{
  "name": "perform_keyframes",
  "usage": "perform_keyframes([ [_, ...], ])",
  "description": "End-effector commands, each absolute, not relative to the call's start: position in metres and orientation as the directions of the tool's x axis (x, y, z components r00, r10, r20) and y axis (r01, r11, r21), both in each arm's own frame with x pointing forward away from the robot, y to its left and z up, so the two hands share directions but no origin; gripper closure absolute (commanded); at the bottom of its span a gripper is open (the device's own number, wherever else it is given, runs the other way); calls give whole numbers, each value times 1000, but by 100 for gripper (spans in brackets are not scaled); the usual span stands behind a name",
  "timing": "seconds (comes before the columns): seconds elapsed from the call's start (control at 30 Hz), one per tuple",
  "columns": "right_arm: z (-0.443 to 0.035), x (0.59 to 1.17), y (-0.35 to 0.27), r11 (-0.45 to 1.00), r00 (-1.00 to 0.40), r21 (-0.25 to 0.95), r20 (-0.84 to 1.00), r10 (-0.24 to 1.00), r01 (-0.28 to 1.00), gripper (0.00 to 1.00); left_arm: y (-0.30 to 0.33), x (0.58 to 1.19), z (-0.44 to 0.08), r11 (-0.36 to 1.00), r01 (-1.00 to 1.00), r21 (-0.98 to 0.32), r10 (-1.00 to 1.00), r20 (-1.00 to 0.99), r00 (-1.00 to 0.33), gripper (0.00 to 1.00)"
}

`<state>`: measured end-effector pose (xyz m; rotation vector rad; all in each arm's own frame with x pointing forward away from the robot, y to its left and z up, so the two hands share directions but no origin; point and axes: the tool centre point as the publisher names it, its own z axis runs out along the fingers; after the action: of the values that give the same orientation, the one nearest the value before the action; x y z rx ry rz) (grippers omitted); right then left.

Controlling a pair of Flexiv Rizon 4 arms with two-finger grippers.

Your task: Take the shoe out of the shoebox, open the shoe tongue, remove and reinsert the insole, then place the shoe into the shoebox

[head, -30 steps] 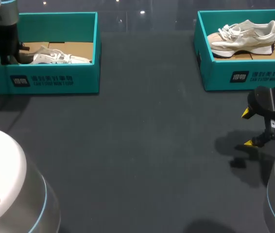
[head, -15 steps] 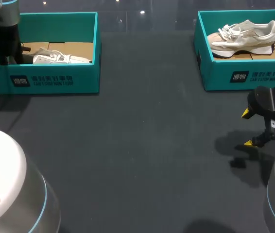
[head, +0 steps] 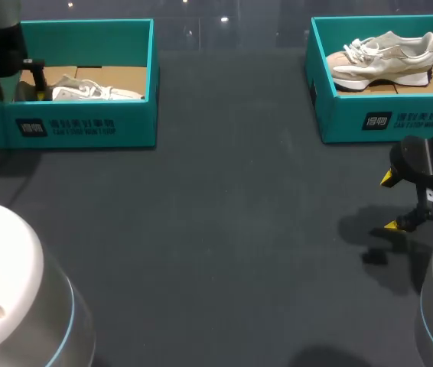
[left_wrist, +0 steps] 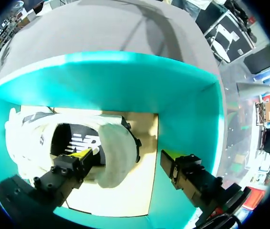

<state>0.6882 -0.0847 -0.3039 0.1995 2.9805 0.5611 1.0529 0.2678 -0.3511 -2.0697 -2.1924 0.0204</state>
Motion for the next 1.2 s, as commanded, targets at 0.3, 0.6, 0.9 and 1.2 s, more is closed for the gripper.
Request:
perform_keyframes([
  [0.3, -304, 686, -85, 924, -986, 366, -78, 148, 110, 0, 263, 1046, -290, 57, 998, -22, 998, 36, -56, 0],
  [0.6, -304, 686, -85, 924, -986, 366, -78, 148, 110, 0, 267, 1034, -231, 54, 999, 2, 998, 25, -54, 0],
  [0.9, -304, 686, -85, 924, -986, 366, -78, 148, 110, 0, 275, 1015, -184, 27, 999, 38, 999, 17, -28, 0],
  [1.2, -304, 686, -85, 924, -986, 366, -78, 148, 110, 0, 275, 1002, -165, 37, 998, 44, 999, 35, -38, 0],
])
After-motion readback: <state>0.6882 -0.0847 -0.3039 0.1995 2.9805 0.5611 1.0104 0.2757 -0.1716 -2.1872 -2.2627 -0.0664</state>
